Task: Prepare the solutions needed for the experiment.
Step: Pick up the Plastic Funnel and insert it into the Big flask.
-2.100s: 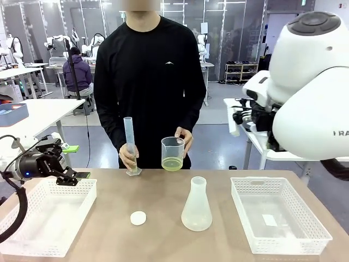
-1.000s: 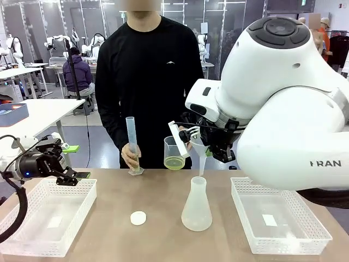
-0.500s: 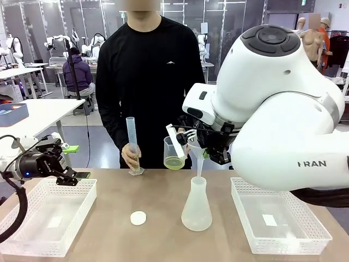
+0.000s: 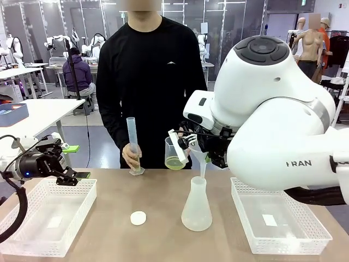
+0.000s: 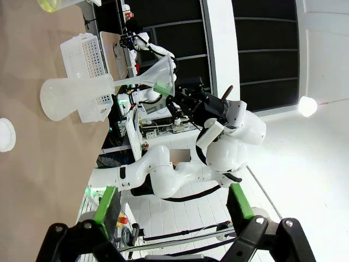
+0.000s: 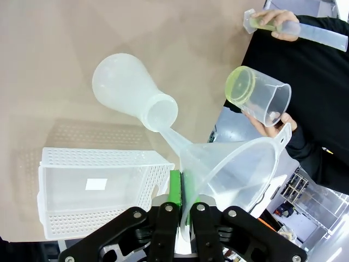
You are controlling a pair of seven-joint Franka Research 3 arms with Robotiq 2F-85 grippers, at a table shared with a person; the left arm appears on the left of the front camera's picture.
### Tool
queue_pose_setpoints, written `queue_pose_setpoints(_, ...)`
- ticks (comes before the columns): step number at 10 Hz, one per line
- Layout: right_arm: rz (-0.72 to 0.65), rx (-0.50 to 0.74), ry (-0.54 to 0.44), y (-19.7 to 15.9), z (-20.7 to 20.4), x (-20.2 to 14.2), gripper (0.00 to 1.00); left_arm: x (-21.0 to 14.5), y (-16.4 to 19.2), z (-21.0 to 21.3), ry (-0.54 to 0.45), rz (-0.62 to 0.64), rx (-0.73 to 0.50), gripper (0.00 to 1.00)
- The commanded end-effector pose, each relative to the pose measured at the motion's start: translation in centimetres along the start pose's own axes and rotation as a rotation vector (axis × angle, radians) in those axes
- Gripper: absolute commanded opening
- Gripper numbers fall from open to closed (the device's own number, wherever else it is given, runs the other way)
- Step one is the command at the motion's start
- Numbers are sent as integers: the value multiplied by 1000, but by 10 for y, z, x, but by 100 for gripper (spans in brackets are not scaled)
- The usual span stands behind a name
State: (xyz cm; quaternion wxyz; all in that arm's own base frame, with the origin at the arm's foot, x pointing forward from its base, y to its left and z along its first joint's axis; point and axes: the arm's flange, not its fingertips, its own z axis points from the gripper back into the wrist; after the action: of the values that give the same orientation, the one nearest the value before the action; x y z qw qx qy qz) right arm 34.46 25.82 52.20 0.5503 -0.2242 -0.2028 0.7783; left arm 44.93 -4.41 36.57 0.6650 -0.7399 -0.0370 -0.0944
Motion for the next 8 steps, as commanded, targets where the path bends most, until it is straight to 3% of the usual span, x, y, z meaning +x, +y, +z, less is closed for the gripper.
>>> queue_pose_setpoints(1,-12,5,-1,-2,-11,3,4,0,-1,0,-1,-2,0,100)
queue_pose_setpoints(8,-4,37,-66,11,-45,2,4,0,-1,0,-1,-2,0,100)
